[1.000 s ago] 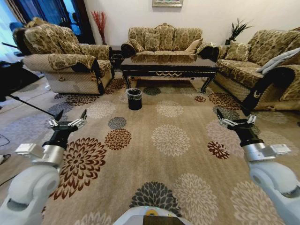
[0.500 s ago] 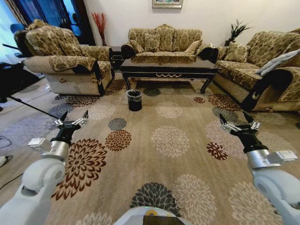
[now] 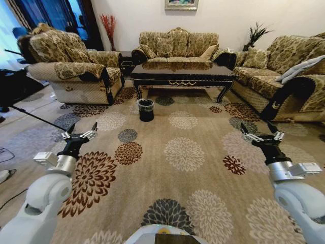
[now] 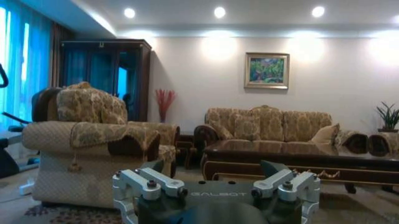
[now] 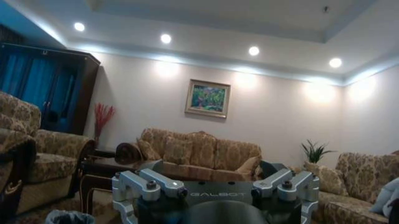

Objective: Move to the front of the table and pick up the trash from the floor, then place it into the trash bin.

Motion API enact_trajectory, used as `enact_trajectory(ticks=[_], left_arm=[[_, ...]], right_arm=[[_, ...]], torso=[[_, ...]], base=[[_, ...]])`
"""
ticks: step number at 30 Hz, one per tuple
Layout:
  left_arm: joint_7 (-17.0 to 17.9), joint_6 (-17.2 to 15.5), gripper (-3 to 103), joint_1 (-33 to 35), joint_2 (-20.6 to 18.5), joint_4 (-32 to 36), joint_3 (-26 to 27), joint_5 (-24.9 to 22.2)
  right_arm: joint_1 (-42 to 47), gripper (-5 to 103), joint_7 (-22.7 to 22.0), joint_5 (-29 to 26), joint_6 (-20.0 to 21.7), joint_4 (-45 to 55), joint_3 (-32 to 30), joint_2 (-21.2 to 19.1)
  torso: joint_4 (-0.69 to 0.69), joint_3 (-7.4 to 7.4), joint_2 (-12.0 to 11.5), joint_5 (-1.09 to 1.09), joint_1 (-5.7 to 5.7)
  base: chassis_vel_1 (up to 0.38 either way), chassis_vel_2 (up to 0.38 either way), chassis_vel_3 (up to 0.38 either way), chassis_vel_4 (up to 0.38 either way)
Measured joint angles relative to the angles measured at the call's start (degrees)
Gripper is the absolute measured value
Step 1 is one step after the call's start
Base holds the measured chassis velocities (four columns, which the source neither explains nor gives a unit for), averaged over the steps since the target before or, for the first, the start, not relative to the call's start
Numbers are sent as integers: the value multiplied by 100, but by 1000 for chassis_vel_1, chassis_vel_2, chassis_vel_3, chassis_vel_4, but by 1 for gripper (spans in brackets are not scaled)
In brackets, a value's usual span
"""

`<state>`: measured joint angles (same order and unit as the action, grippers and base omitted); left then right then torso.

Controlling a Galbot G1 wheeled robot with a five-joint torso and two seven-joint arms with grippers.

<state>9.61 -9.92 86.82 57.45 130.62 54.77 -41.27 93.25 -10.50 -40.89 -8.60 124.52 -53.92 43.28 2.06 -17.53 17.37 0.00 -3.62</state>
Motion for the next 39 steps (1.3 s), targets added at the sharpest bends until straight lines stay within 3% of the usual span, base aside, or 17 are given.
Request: enact_trajectory(ticks=[39], left_arm=[[-17, -23, 100, 471, 217, 607, 510, -144]], right_arm=[[518, 100, 29, 0, -23, 533, -392, 456]], torso=[[0, -587, 901, 0, -314]], base=[[0, 0, 0, 0]])
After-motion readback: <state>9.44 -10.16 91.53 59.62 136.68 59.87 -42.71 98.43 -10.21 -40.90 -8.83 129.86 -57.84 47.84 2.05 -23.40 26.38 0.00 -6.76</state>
